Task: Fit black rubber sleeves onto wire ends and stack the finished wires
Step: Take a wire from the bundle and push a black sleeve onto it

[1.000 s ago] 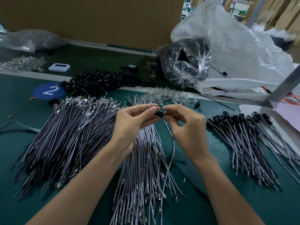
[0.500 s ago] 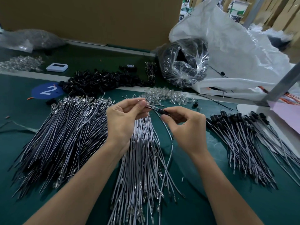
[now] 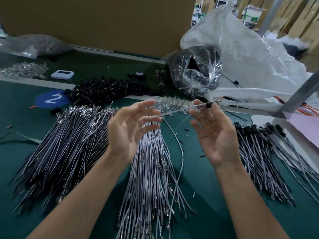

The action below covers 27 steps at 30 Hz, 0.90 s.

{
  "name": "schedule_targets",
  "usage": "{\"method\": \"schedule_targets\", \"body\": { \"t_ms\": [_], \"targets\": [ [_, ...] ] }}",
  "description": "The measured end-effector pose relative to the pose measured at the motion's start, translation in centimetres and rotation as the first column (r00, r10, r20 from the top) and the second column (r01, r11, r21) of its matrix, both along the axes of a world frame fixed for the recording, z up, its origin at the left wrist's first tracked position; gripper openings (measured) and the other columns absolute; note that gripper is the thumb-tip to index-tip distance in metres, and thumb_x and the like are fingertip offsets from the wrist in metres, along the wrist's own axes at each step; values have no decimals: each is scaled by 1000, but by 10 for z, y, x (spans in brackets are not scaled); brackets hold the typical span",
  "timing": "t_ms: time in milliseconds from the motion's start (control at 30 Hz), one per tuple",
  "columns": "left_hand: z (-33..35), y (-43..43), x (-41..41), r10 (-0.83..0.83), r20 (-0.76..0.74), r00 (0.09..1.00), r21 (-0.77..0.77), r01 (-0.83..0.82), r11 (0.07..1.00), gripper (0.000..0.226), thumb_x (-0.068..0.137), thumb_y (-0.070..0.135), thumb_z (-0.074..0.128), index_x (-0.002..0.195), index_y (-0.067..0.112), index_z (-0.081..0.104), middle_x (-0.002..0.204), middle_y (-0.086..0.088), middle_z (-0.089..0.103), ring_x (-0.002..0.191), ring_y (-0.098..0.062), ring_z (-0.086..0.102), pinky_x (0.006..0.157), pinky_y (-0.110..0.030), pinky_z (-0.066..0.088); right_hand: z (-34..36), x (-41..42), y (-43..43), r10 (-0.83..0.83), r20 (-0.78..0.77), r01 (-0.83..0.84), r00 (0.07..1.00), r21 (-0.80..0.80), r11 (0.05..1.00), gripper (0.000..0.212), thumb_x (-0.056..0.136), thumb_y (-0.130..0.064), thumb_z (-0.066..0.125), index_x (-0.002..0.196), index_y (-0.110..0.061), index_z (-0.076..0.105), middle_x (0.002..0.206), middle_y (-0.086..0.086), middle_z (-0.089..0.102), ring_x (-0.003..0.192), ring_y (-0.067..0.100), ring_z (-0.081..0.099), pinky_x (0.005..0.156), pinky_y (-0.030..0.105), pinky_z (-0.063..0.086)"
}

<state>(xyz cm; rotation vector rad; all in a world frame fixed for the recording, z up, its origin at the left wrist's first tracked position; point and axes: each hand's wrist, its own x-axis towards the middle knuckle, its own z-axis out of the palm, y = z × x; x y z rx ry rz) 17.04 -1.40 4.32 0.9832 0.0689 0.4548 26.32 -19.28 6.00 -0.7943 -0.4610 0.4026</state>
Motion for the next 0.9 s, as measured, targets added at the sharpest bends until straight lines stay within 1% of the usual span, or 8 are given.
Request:
{"method": "schedule_targets", "body": {
  "t_ms": [67, 133, 300, 367, 467, 667, 800, 900],
  "targets": [
    [2, -5, 0, -120, 42, 992, 10, 120, 993, 59, 84, 58, 43, 101, 12, 75, 95, -10, 72, 90, -26, 66, 82, -40, 55, -1, 0, -1, 51, -72, -45, 996, 84, 995, 23, 92, -25, 53, 91, -11, 72, 85, 4, 73, 69, 11, 68, 59, 21, 55],
    [1, -9, 2, -88, -30, 996, 97, 91, 991, 60, 82, 64, 45, 95, 15, 77, 94, -8, 73, 89, -22, 67, 80, -35, 56, -1, -1, 0, 63, -45, -61, 997, 36, 997, 21, 91, -22, 54, 98, -9, 67, 75, 3, 70, 61, 8, 63, 56, 19, 53],
    [-3, -18, 6, -65, -114, 991, 284, 95, 954, 44, 82, 44, 67, 104, 7, 74, 98, -12, 73, 89, -22, 66, 79, -34, 56, -11, -11, 15, 132, 184, -42, 974, -425, 904, 35, 81, -18, 66, 114, -7, 59, 75, 8, 72, 64, 14, 66, 60, 21, 53],
    [-5, -17, 6, -41, -146, 988, 304, 84, 949, 37, 74, 41, 76, 97, 13, 78, 88, -8, 74, 82, -18, 66, 75, -28, 57, -16, -15, 22, 124, 250, 19, 960, -502, 865, 37, 79, -18, 67, 113, -7, 59, 72, 8, 72, 59, 14, 64, 59, 22, 53],
    [-7, -15, 7, -26, -191, 981, 255, 75, 964, 34, 62, 38, 79, 88, 16, 80, 81, -4, 74, 78, -13, 67, 73, -24, 55, -19, -18, 25, 80, 281, 80, 956, -515, 853, 35, 78, -20, 69, 110, -8, 60, 68, 6, 72, 57, 12, 63, 58, 22, 52],
    [-5, -16, 8, 28, -131, 991, 140, -9, 990, 14, 69, 23, 74, 79, 16, 78, 74, 0, 71, 67, -10, 66, 64, -21, 57, -21, -19, 27, 69, 367, 157, 928, -552, 819, 38, 77, -19, 73, 112, -10, 63, 73, 7, 74, 62, 14, 66, 63, 25, 54],
    [-3, -19, 8, 78, -126, 989, 110, -65, 992, 19, 70, 22, 75, 85, 11, 75, 72, 0, 71, 63, -9, 66, 57, -21, 55, -19, -20, 27, 61, 358, 168, 932, -573, 802, 27, 76, -27, 73, 97, -12, 70, 72, 6, 75, 62, 12, 69, 58, 20, 51],
    [-4, -21, 9, 122, -116, 986, 160, -102, 982, 22, 69, 24, 75, 87, 12, 75, 77, 3, 71, 67, -6, 64, 63, -20, 55, -20, -21, 28, 118, 349, 127, 930, -605, 786, 9, 83, -17, 72, 87, -9, 74, 72, 8, 74, 60, 14, 67, 55, 18, 49]
  ]
}}
